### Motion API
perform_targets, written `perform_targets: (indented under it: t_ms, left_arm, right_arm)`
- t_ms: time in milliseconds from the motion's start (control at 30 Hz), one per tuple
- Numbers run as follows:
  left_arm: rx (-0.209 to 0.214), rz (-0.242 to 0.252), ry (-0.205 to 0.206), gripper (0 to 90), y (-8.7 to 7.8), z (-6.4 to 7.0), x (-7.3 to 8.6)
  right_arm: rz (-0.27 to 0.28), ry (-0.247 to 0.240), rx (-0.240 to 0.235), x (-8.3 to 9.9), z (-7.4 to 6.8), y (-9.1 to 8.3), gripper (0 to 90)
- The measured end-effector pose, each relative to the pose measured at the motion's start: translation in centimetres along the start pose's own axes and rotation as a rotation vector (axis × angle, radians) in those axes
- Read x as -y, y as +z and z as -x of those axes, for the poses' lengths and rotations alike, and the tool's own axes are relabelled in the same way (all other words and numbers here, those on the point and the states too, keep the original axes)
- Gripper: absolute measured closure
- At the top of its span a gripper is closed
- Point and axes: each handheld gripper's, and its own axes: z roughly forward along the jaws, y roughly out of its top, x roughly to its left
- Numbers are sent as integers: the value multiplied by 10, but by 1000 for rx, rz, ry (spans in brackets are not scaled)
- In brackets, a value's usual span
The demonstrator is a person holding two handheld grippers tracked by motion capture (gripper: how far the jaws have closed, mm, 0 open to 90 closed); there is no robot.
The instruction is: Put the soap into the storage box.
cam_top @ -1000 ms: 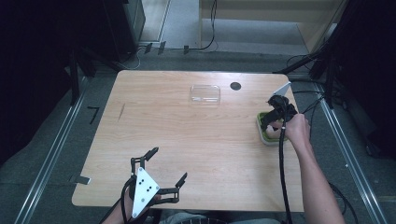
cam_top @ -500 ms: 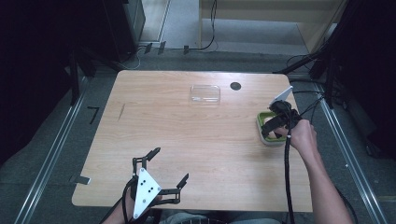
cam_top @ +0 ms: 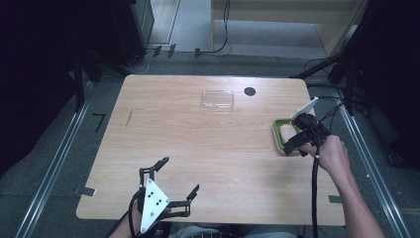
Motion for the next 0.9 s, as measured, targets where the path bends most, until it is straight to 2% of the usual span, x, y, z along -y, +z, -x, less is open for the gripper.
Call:
perform_targets:
  t_ms: [467, 733, 900]
  left_arm:
    - [-2, -1, 4, 0, -1, 0, 0]
    - [-6, -4, 8, 0, -3, 0, 0]
    - [-6, -3, 10, 0, -4, 1, 0]
  right_arm:
    - [17, -20, 16, 35, -4, -5, 33]
    - [-1, -21, 14, 56, -6, 4, 46]
    - [-22, -15, 0, 70, -6, 16, 56]
